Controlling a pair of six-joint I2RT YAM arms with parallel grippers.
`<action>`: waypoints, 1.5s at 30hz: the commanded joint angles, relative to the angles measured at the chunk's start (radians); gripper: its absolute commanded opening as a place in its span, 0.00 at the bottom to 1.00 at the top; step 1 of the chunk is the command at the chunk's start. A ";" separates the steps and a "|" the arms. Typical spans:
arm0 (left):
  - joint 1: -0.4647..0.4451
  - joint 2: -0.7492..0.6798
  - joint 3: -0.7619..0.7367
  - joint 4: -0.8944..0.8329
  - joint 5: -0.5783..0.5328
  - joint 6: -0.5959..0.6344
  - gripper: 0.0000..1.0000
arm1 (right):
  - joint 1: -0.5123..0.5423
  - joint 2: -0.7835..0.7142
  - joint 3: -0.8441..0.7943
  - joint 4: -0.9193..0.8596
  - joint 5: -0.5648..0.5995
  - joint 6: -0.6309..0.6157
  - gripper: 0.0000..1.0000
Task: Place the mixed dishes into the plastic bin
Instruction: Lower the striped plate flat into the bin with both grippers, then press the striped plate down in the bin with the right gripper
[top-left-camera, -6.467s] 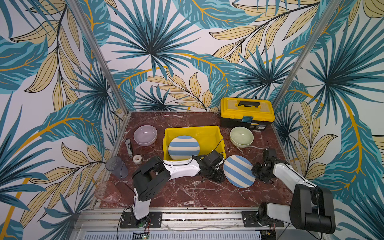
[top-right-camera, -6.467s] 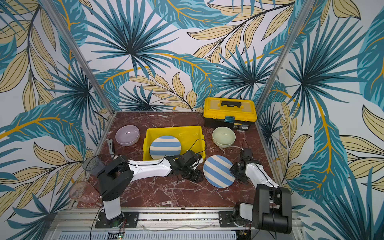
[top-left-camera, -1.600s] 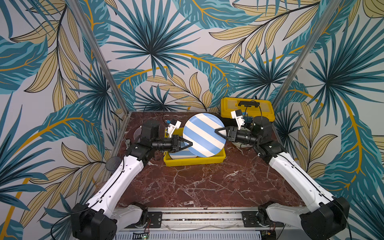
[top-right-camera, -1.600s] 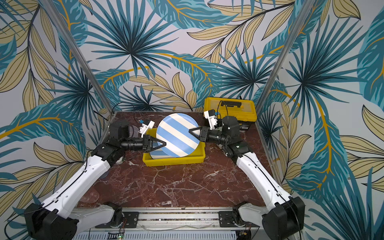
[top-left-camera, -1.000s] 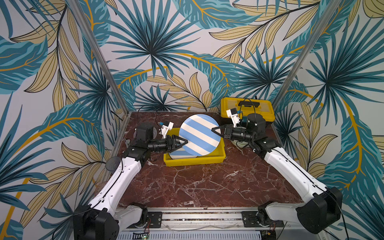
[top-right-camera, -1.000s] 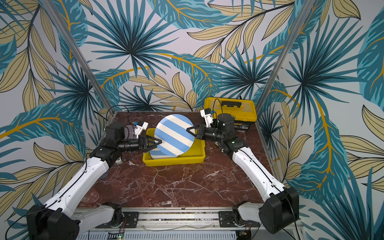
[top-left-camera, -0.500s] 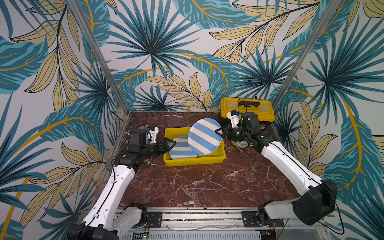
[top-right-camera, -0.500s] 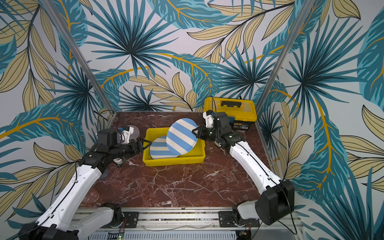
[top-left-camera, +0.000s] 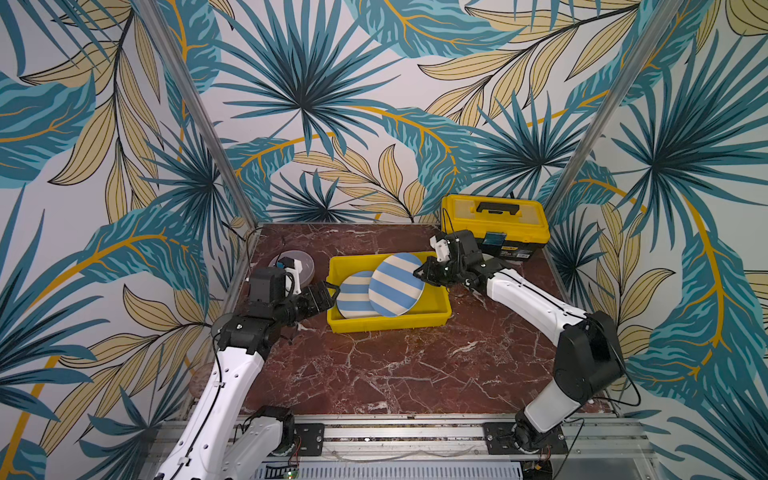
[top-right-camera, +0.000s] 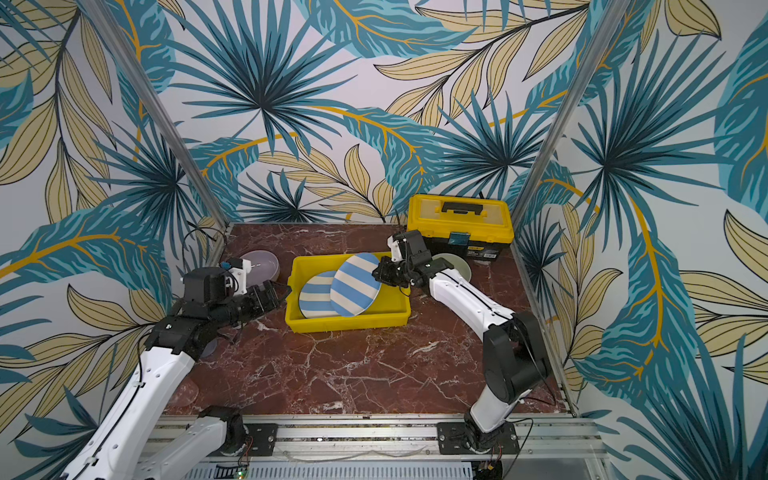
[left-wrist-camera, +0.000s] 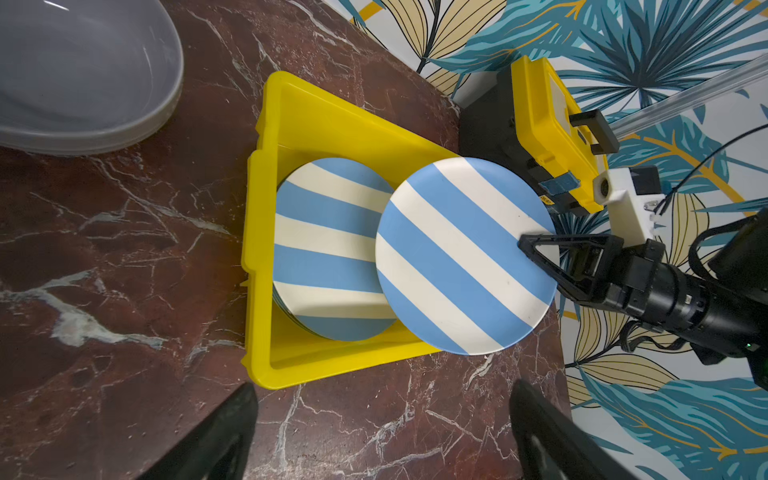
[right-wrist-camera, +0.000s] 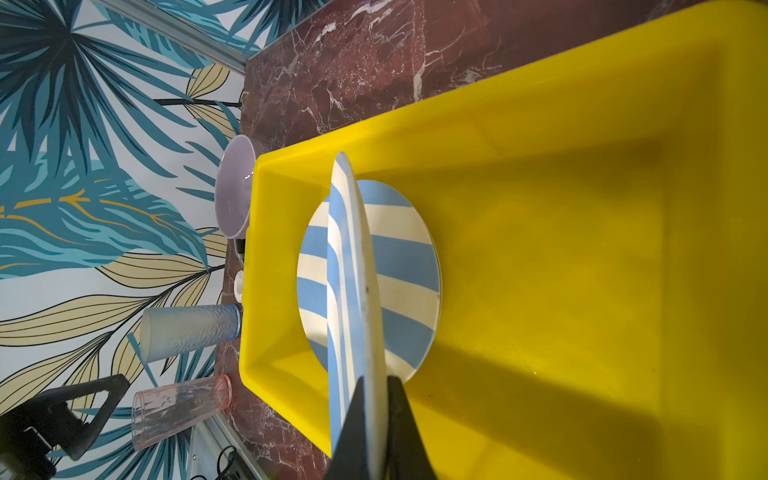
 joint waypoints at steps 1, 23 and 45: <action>0.014 -0.013 0.006 -0.026 -0.024 0.031 0.95 | 0.028 0.043 0.023 0.068 -0.013 0.023 0.00; 0.029 0.000 -0.012 -0.031 -0.033 0.037 0.95 | 0.095 0.281 0.089 0.294 -0.101 0.119 0.01; 0.034 0.030 -0.026 0.005 -0.019 0.018 0.95 | 0.096 0.308 0.030 0.295 -0.095 0.090 0.27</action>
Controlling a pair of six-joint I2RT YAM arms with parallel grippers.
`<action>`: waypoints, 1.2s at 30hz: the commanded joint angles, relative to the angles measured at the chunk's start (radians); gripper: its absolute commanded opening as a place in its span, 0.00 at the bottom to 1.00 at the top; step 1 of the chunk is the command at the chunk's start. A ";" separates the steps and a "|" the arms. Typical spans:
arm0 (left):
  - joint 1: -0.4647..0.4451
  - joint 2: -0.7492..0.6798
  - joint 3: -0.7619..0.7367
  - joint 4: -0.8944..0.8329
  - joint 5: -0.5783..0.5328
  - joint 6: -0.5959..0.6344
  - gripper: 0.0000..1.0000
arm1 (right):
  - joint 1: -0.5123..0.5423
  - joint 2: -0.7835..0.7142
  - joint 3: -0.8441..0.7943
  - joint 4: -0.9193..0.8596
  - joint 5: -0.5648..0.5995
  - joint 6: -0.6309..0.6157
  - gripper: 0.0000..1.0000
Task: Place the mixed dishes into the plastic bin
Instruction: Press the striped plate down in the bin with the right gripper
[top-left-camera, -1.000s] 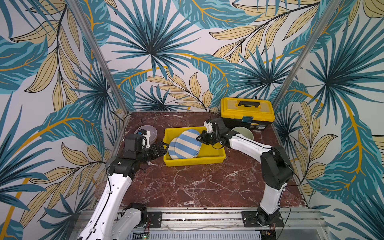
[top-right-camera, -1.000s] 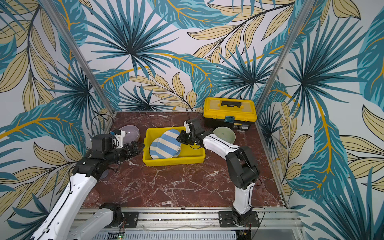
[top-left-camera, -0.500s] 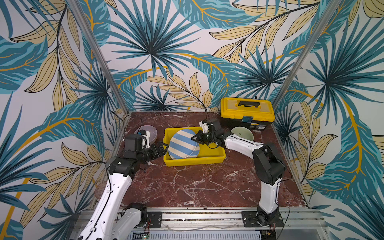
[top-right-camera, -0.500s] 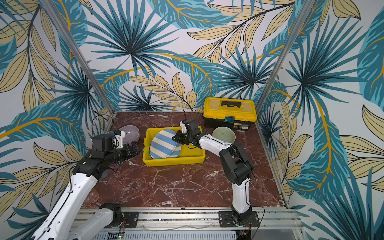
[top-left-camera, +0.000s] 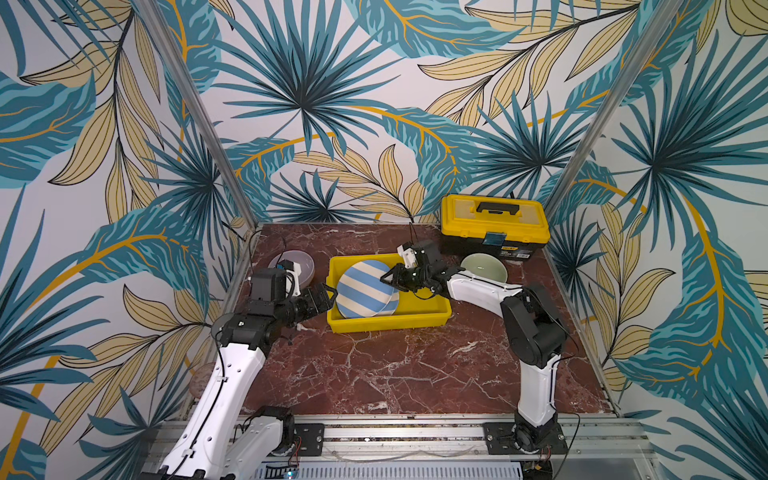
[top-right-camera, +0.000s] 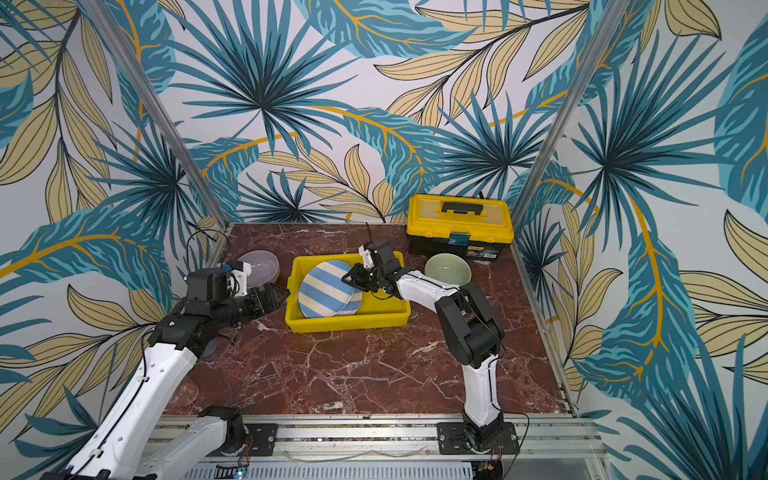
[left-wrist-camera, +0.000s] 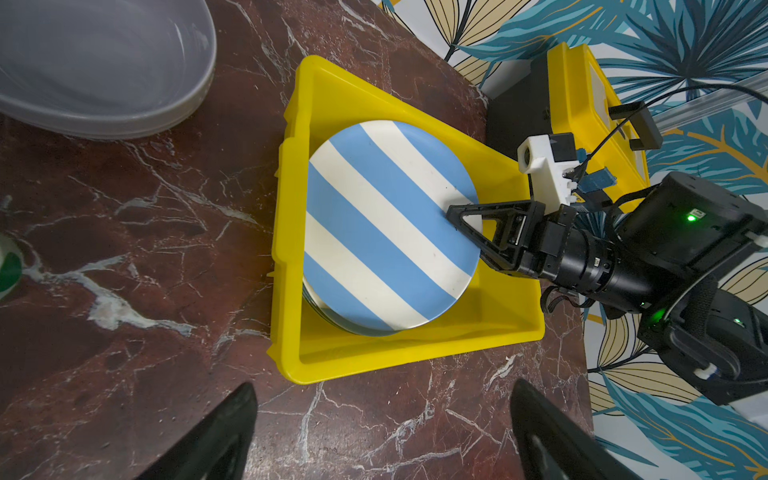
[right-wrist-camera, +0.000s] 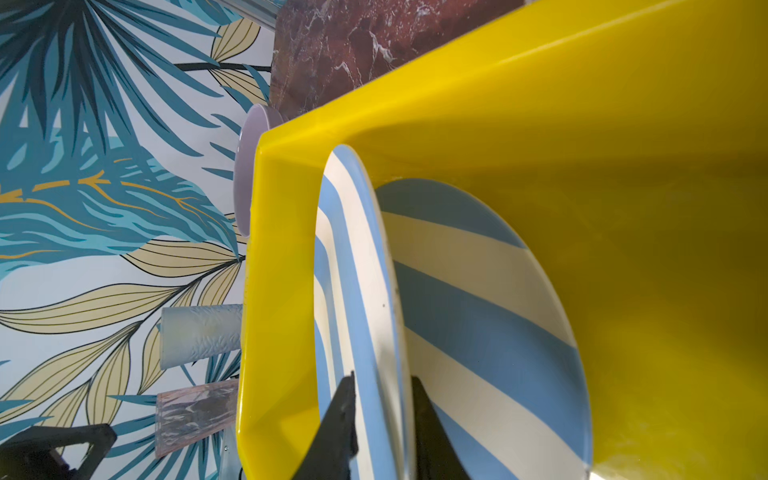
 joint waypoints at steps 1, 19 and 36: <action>0.013 0.003 -0.014 0.024 -0.001 -0.005 0.95 | 0.007 -0.007 -0.032 -0.030 0.020 -0.037 0.28; 0.013 -0.004 -0.021 0.024 0.014 -0.002 0.95 | 0.008 -0.036 0.005 -0.270 0.181 -0.144 0.37; 0.015 -0.005 -0.024 0.024 0.016 0.003 0.95 | 0.011 -0.038 0.039 -0.334 0.222 -0.170 0.38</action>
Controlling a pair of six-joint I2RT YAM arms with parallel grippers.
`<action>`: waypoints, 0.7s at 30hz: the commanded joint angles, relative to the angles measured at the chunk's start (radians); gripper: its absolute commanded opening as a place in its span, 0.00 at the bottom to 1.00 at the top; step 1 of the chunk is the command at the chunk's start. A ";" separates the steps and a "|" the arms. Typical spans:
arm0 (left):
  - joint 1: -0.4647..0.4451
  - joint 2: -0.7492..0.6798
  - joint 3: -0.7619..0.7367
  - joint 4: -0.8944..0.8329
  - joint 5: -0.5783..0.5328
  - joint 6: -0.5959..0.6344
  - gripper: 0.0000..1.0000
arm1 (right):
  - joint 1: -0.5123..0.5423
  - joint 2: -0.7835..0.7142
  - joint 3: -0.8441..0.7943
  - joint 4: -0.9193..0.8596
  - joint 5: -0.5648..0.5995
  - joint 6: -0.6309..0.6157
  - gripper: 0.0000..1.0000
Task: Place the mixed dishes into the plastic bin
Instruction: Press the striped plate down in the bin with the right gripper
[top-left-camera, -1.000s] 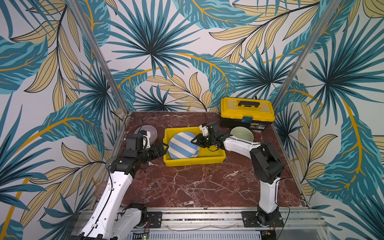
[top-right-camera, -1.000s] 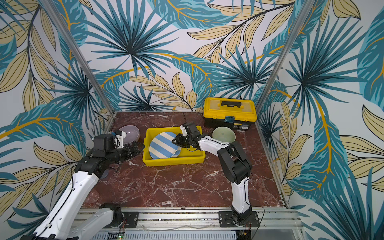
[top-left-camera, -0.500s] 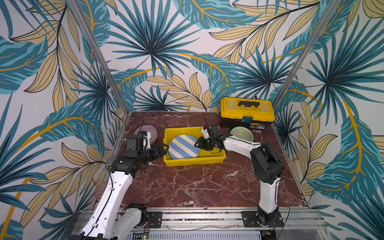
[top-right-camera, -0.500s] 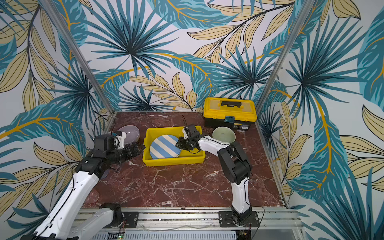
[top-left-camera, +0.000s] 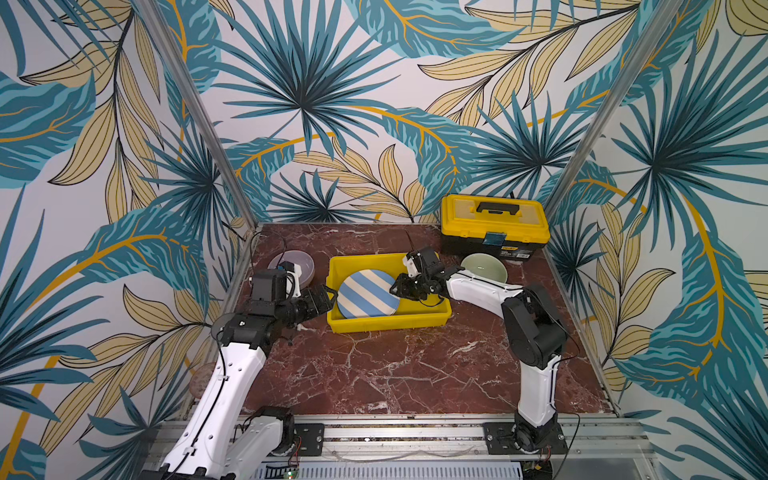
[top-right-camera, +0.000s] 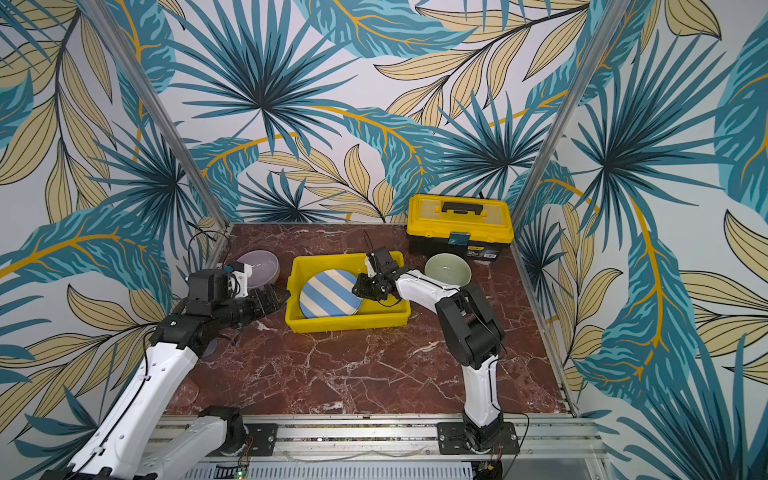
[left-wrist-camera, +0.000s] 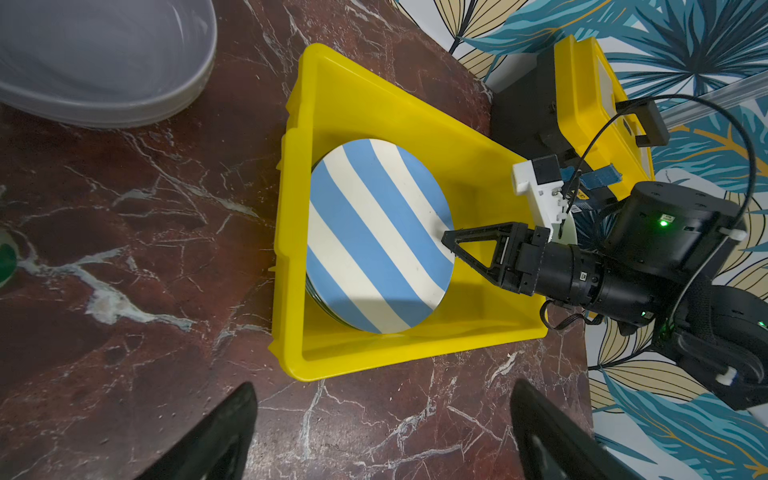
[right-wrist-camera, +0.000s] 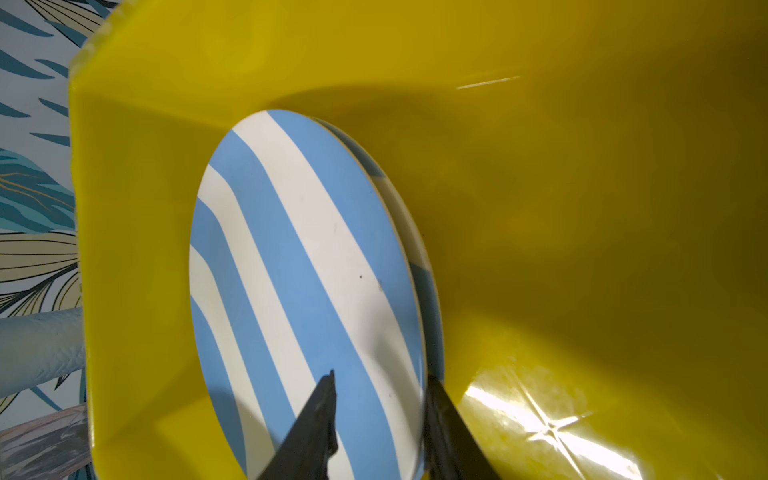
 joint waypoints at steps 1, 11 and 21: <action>0.011 -0.007 -0.012 0.023 0.007 0.003 0.95 | 0.004 -0.032 0.019 -0.074 0.050 -0.034 0.38; 0.012 -0.006 -0.008 0.023 0.009 0.007 0.95 | 0.020 -0.017 0.061 -0.133 0.094 -0.057 0.38; 0.013 -0.005 -0.004 0.023 0.014 0.007 0.95 | 0.039 0.012 0.114 -0.193 0.133 -0.069 0.43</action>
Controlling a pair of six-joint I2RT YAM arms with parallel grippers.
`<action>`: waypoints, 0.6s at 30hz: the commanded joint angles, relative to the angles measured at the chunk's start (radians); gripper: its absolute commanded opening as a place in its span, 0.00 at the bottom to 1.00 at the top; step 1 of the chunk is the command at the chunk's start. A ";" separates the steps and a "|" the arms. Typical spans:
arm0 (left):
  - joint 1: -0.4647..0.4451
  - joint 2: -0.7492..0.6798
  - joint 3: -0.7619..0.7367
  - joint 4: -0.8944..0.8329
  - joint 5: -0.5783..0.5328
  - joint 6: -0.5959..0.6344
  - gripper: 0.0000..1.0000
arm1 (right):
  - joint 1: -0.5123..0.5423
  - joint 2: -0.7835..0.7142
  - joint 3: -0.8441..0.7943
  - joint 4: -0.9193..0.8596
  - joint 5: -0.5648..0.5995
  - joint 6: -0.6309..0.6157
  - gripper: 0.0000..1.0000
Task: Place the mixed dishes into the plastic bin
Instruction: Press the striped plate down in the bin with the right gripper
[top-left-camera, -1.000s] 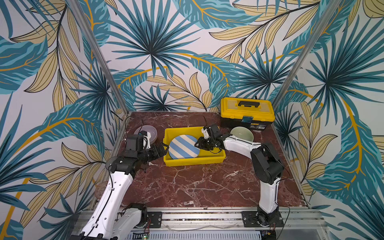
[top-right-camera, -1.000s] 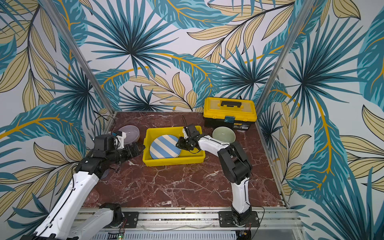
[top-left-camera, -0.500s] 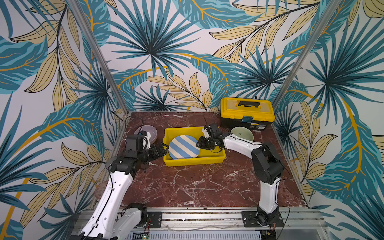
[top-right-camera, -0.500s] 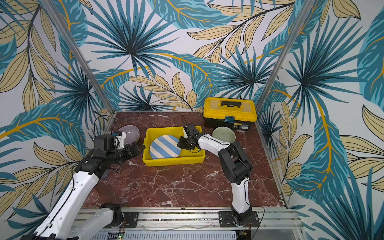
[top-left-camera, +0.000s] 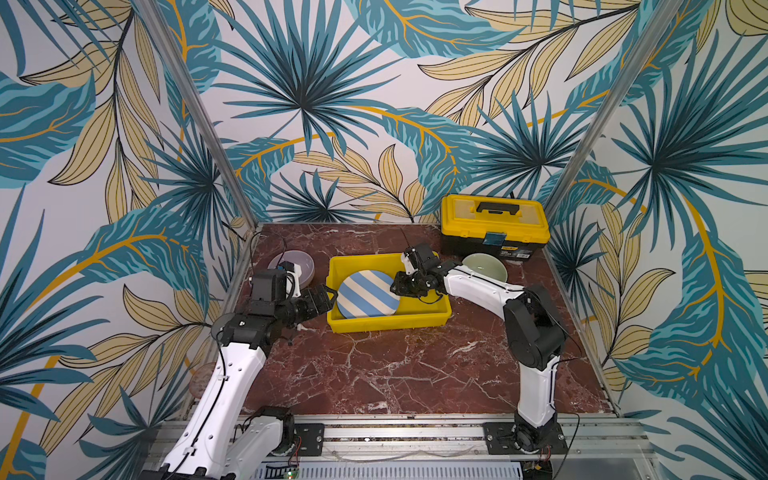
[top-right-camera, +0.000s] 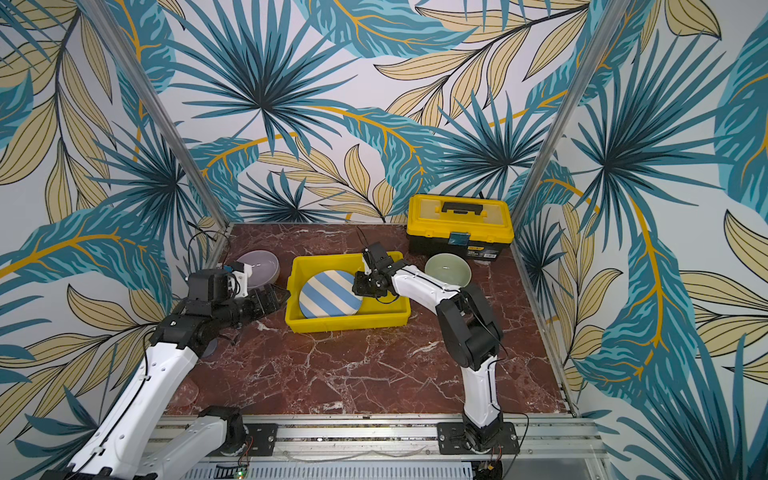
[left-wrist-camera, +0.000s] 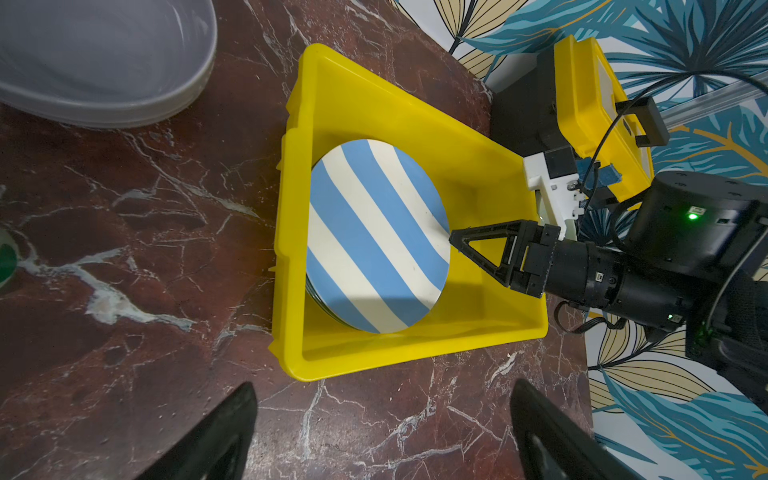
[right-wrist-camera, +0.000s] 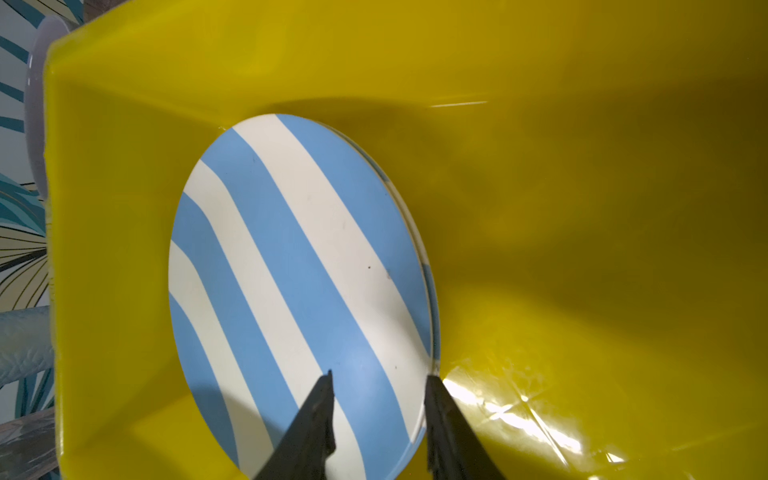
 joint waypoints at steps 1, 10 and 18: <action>0.012 -0.006 -0.004 0.023 0.013 0.007 0.95 | 0.009 0.015 0.019 -0.057 0.044 -0.012 0.46; 0.014 -0.010 -0.001 0.020 0.013 0.014 0.95 | 0.025 0.065 0.080 -0.123 0.077 -0.011 0.51; 0.017 -0.029 -0.005 -0.001 -0.011 0.034 0.95 | 0.045 0.106 0.138 -0.188 0.131 0.001 0.54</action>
